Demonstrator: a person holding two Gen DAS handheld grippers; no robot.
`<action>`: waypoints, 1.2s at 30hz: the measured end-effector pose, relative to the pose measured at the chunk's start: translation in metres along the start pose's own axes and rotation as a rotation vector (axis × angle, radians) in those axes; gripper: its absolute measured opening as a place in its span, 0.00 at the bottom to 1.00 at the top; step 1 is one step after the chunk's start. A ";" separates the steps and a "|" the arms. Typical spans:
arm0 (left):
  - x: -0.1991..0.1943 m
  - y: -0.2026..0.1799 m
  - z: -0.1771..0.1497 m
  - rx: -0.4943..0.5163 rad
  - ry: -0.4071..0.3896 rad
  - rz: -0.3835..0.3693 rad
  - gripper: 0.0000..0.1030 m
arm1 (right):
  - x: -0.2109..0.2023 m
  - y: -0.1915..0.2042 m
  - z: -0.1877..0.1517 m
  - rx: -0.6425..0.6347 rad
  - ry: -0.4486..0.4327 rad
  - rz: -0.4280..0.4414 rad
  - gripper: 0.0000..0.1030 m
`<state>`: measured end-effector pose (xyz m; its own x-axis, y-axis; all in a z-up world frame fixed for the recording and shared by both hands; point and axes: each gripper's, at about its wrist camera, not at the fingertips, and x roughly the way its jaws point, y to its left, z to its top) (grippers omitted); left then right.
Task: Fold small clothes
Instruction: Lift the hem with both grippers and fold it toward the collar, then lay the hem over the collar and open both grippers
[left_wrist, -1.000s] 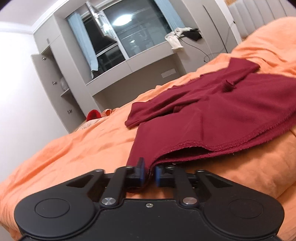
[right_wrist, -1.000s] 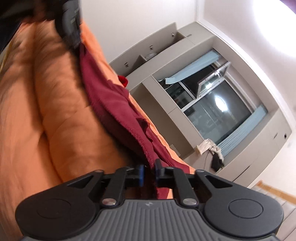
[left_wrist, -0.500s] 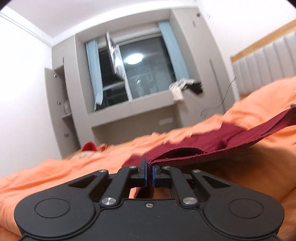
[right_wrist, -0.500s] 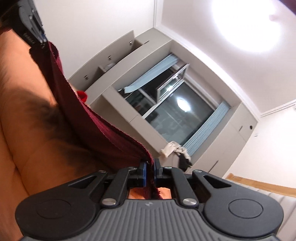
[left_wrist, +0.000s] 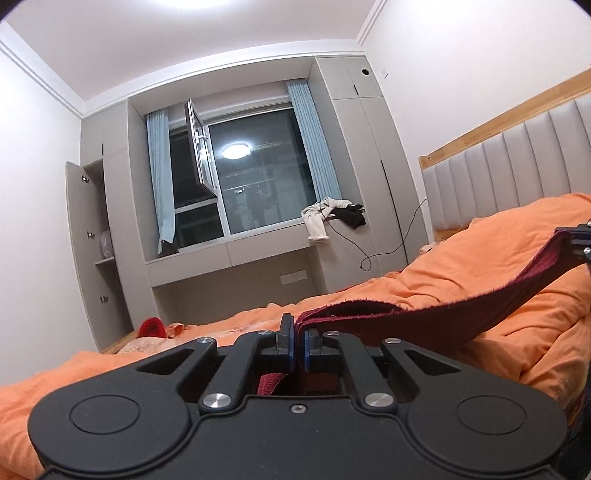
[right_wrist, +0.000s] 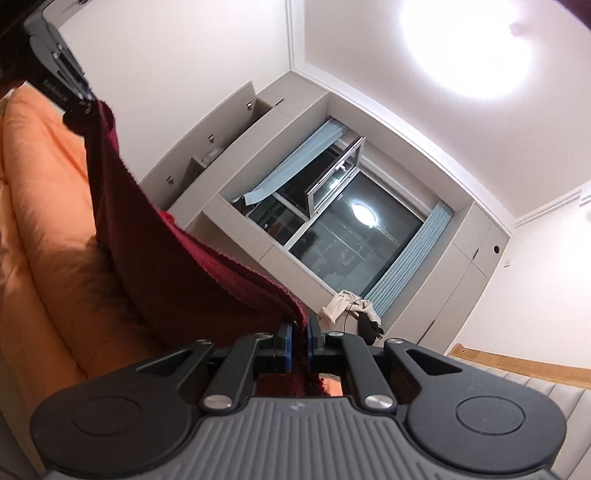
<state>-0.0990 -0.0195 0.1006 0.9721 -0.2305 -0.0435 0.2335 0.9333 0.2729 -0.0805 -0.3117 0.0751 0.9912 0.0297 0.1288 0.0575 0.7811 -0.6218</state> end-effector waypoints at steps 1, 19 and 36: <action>0.001 -0.001 0.001 0.007 -0.004 0.004 0.04 | 0.004 -0.001 0.000 -0.004 -0.008 -0.005 0.07; 0.173 0.030 0.026 -0.020 0.090 0.093 0.05 | 0.186 -0.024 -0.008 0.075 -0.006 0.023 0.08; 0.394 0.053 -0.035 -0.068 0.294 0.140 0.07 | 0.376 0.002 -0.078 0.148 0.274 0.155 0.08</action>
<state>0.2977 -0.0509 0.0640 0.9573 -0.0188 -0.2884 0.0888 0.9688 0.2315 0.3019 -0.3471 0.0622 0.9831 0.0016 -0.1831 -0.0939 0.8630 -0.4965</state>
